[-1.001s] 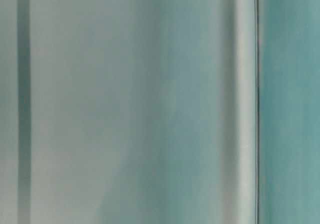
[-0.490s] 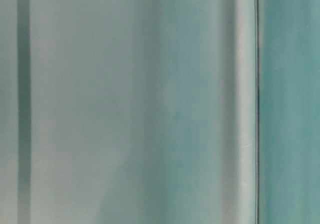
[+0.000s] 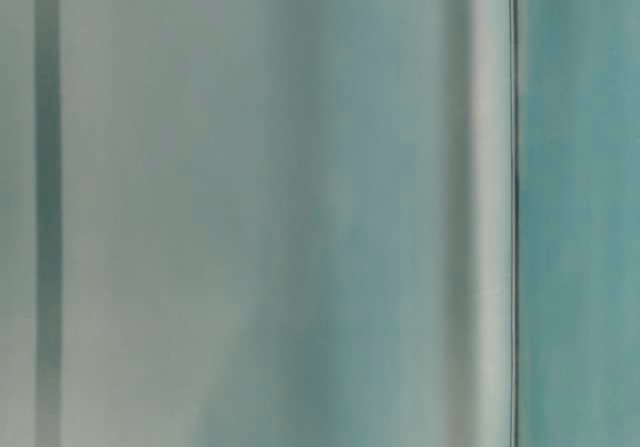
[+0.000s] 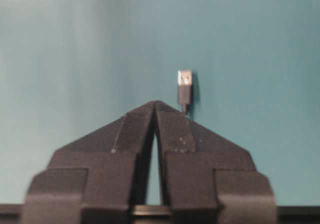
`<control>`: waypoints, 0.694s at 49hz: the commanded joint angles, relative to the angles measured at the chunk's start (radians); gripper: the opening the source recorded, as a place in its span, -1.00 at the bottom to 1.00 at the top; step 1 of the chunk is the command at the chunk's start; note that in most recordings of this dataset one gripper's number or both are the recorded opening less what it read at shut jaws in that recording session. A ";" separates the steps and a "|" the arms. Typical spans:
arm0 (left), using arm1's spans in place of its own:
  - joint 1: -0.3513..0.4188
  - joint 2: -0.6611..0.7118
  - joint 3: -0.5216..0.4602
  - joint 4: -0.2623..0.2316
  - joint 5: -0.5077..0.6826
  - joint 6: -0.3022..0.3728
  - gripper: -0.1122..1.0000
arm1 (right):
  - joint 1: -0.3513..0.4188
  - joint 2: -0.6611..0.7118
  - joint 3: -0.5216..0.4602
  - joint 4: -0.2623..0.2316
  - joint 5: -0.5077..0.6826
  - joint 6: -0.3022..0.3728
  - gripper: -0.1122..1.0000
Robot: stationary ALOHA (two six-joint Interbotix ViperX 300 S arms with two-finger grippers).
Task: Insert the USB using both arms.
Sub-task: 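Lower both grippers toward the USB cable ends on the table, then close the right gripper on the male USB plug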
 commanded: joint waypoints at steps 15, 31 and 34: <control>0.003 0.078 -0.035 -0.002 -0.021 -0.015 0.89 | 0.003 0.110 -0.008 -0.002 -0.034 0.006 0.53; 0.003 0.132 -0.060 -0.003 -0.020 -0.014 0.78 | 0.003 0.281 -0.012 0.000 -0.084 0.008 0.39; 0.003 0.135 -0.063 -0.002 -0.018 -0.015 0.78 | 0.003 0.308 -0.015 -0.002 -0.091 0.008 0.39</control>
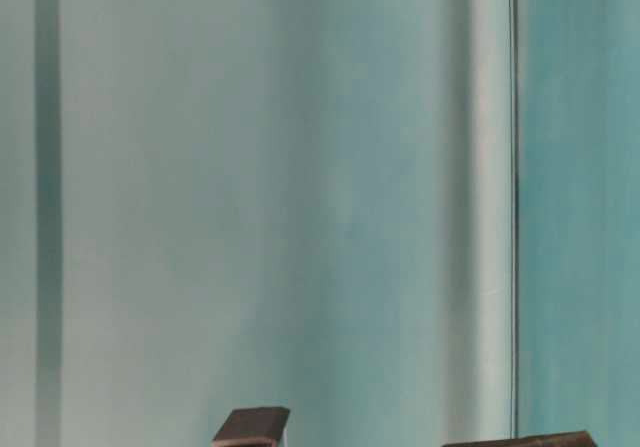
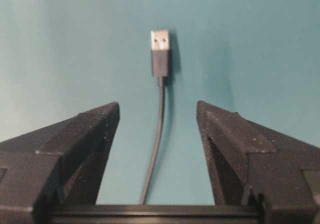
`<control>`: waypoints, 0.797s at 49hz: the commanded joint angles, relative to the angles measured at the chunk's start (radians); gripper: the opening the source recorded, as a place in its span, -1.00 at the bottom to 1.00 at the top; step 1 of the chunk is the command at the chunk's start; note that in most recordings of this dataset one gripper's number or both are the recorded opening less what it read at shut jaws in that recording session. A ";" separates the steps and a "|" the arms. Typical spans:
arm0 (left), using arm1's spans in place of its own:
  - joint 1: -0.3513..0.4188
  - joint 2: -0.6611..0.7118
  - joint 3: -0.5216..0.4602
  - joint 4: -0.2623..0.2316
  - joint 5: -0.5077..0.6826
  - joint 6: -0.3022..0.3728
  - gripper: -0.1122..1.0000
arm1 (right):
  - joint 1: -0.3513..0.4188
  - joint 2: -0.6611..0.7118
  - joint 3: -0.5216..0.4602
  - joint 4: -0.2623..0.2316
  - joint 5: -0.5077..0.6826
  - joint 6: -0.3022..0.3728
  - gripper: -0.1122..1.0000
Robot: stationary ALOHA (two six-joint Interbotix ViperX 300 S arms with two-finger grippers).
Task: Insert the USB using both arms.
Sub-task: 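Close the right gripper on the male USB plug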
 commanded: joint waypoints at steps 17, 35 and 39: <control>0.003 -0.002 -0.021 -0.002 0.023 -0.014 0.78 | 0.003 0.172 -0.098 -0.002 -0.026 0.002 0.38; 0.003 -0.002 -0.020 -0.002 0.025 -0.015 0.77 | 0.006 0.281 -0.152 -0.002 -0.026 0.003 0.35; 0.003 -0.002 -0.020 0.000 0.023 -0.014 0.77 | 0.008 0.290 -0.150 -0.002 -0.026 0.003 0.33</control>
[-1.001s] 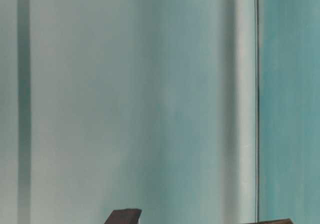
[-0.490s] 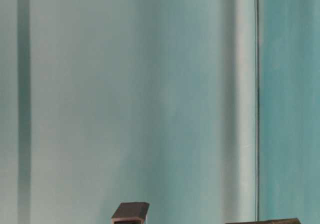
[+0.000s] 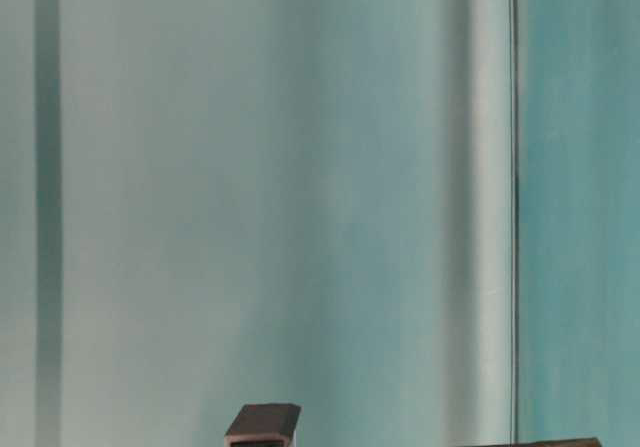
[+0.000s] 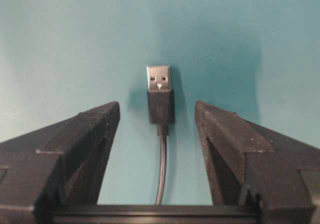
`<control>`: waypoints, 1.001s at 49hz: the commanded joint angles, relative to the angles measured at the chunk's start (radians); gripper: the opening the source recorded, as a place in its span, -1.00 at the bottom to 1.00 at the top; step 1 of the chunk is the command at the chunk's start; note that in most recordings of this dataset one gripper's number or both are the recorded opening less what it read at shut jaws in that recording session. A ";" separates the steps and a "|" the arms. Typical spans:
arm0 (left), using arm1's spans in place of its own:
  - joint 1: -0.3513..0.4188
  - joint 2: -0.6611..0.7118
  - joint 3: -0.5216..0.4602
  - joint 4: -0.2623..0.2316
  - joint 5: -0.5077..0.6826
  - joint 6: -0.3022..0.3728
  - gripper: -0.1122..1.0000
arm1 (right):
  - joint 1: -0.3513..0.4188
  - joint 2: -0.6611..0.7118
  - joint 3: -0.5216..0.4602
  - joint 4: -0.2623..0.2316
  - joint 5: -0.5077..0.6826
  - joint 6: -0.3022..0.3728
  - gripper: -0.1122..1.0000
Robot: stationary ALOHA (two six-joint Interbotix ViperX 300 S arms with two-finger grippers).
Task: Insert the USB using both arms.
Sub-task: 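Close the right gripper on the male USB plug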
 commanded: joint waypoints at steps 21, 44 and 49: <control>0.003 -0.006 -0.008 -0.002 -0.005 -0.012 0.77 | 0.008 0.031 -0.008 -0.003 -0.006 0.002 0.10; 0.002 -0.006 -0.006 -0.003 0.000 -0.012 0.75 | 0.049 0.078 -0.018 -0.003 0.006 0.005 -0.17; 0.000 -0.003 -0.006 -0.003 0.012 -0.011 0.70 | 0.052 0.078 -0.021 -0.003 0.023 0.005 -0.26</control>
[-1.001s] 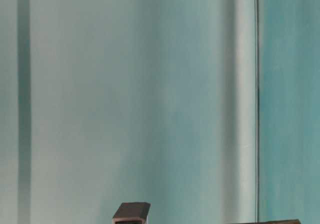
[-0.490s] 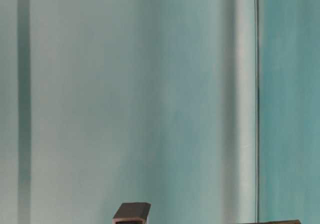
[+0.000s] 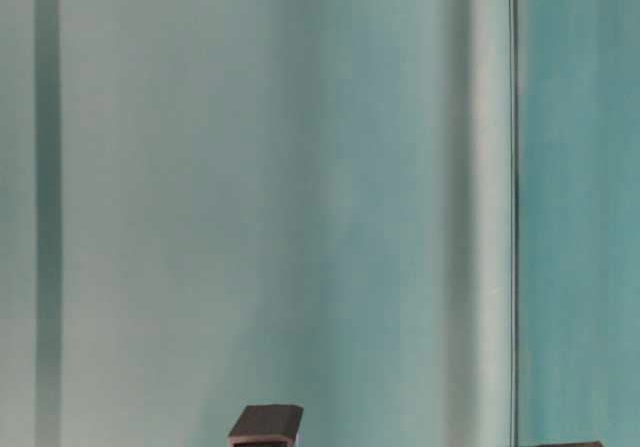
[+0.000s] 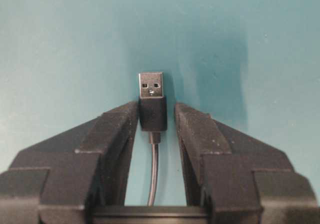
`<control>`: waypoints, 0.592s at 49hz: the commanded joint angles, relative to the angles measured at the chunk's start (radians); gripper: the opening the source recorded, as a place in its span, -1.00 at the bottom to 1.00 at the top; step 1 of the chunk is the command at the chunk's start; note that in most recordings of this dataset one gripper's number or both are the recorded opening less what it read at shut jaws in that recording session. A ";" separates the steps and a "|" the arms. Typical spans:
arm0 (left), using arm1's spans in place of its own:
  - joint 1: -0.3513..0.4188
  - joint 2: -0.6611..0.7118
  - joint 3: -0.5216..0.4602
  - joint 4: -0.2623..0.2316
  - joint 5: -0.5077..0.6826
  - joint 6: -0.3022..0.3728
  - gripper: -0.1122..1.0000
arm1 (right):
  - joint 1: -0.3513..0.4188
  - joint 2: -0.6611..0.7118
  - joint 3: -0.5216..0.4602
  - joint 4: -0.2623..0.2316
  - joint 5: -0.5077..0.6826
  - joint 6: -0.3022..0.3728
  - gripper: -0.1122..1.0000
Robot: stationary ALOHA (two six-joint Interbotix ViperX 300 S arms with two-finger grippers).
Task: Insert the USB using both arms.
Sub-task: 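Close the right gripper on the male USB plug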
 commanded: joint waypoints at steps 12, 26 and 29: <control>-0.003 0.014 -0.014 -0.002 0.021 -0.012 0.52 | 0.021 0.026 0.000 0.003 0.008 -0.002 -0.27; -0.003 0.083 -0.049 -0.002 0.014 -0.012 0.54 | 0.023 -0.034 0.005 0.003 0.037 0.000 -0.32; -0.003 0.103 -0.060 -0.002 0.014 -0.011 0.54 | 0.023 -0.043 0.006 0.003 0.044 0.002 -0.33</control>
